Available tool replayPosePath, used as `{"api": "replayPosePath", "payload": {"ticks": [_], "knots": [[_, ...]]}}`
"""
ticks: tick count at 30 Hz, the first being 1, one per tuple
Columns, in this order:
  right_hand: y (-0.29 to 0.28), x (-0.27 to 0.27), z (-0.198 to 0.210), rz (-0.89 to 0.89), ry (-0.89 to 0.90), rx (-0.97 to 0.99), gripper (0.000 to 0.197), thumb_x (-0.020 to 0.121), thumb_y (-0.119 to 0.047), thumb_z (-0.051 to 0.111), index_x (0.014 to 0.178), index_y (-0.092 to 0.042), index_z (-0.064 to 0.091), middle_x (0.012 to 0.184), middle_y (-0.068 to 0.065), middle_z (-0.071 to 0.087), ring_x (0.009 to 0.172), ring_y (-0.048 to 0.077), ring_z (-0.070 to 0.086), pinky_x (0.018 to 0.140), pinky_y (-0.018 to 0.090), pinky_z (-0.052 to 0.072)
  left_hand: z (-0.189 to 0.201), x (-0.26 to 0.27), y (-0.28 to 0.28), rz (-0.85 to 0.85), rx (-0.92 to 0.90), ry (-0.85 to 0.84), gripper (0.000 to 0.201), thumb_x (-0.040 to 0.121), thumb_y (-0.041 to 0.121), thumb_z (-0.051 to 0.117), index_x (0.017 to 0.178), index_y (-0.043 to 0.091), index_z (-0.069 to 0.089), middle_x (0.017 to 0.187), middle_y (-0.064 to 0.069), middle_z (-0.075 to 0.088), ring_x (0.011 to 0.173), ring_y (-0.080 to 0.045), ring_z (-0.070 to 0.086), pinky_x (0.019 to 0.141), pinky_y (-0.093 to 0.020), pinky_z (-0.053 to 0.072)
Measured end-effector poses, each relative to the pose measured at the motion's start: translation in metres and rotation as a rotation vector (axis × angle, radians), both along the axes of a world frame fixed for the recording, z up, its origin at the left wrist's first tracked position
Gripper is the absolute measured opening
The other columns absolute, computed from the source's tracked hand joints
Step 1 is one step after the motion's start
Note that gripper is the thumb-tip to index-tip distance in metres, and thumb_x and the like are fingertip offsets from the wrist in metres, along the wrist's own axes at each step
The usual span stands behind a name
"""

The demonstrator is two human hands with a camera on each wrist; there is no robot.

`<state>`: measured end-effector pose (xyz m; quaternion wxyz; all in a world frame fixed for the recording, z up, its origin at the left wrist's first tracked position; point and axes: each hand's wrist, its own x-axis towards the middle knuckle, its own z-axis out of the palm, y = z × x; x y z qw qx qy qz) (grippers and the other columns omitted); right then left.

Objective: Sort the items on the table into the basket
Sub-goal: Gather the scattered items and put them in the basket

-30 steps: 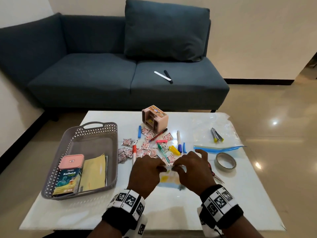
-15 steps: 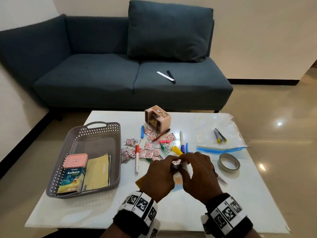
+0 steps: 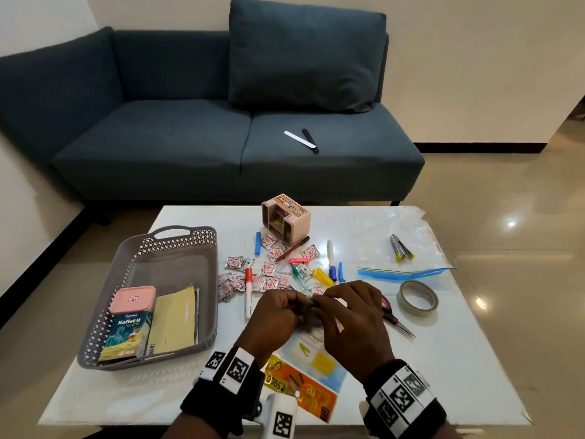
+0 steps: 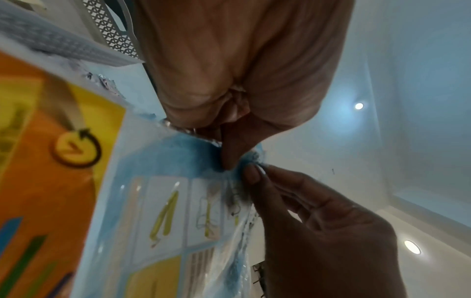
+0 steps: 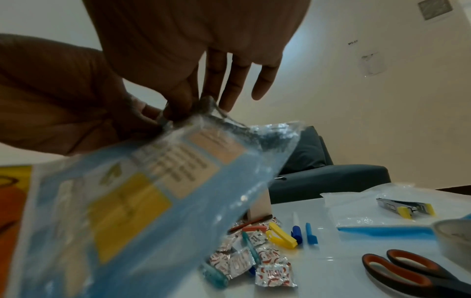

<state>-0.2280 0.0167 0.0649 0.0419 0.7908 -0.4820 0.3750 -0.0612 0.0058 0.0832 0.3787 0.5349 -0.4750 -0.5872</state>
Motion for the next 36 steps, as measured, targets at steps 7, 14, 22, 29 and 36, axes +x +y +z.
{"api": "replayPosePath", "payload": {"ticks": [7, 14, 22, 29, 36], "knots": [[-0.011, 0.002, 0.023, 0.006, -0.408, 0.231, 0.012, 0.079, -0.012, 0.075, 0.077, -0.022, 0.069, 0.073, -0.015, 0.063, 0.071, 0.004, 0.057, 0.069, 0.024, 0.046, 0.001, 0.012, 0.000, -0.071, -0.140, -0.258, 0.050, 0.074, -0.029, 0.045, 0.079, 0.016, 0.067, 0.073, 0.010, 0.072, 0.074, -0.004, 0.070, 0.067, -0.013, 0.052], [-0.013, 0.009, 0.034, -0.002, -0.422, 0.462, 0.011, 0.082, -0.010, 0.072, 0.075, -0.019, 0.073, 0.065, -0.015, 0.067, 0.073, -0.002, 0.063, 0.066, 0.004, 0.043, 0.020, 0.010, 0.003, -0.086, -0.306, -0.251, 0.035, 0.074, 0.023, 0.084, 0.107, 0.023, 0.071, 0.099, 0.009, 0.075, 0.094, -0.003, 0.069, 0.086, -0.021, 0.053], [-0.004, 0.001, 0.035, 0.053, -0.369, 0.403, 0.023, 0.076, -0.042, 0.075, 0.093, -0.031, 0.064, 0.079, -0.018, 0.065, 0.079, 0.004, 0.062, 0.075, 0.012, 0.043, 0.025, 0.007, -0.002, 0.163, -0.319, -0.195, 0.006, 0.087, 0.010, 0.069, 0.083, 0.012, 0.073, 0.072, 0.003, 0.075, 0.070, -0.008, 0.072, 0.068, -0.018, 0.055], [-0.005, -0.012, 0.030, 0.045, -0.282, 0.421, 0.010, 0.077, -0.030, 0.076, 0.084, -0.032, 0.070, 0.080, -0.020, 0.066, 0.078, 0.004, 0.061, 0.076, 0.025, 0.047, 0.016, 0.017, -0.006, 0.372, -0.158, -0.056, 0.009, 0.092, 0.017, 0.064, 0.086, 0.012, 0.068, 0.072, -0.001, 0.075, 0.070, -0.011, 0.068, 0.070, -0.026, 0.054], [-0.021, -0.013, 0.034, 0.032, -0.467, 0.482, 0.013, 0.082, -0.010, 0.075, 0.077, -0.022, 0.078, 0.074, -0.013, 0.073, 0.075, 0.005, 0.066, 0.073, 0.012, 0.048, 0.010, 0.025, 0.000, 0.292, -0.402, -0.384, 0.034, 0.080, 0.026, 0.078, 0.110, 0.030, 0.064, 0.108, 0.019, 0.067, 0.101, 0.005, 0.060, 0.092, -0.024, 0.050]]}}
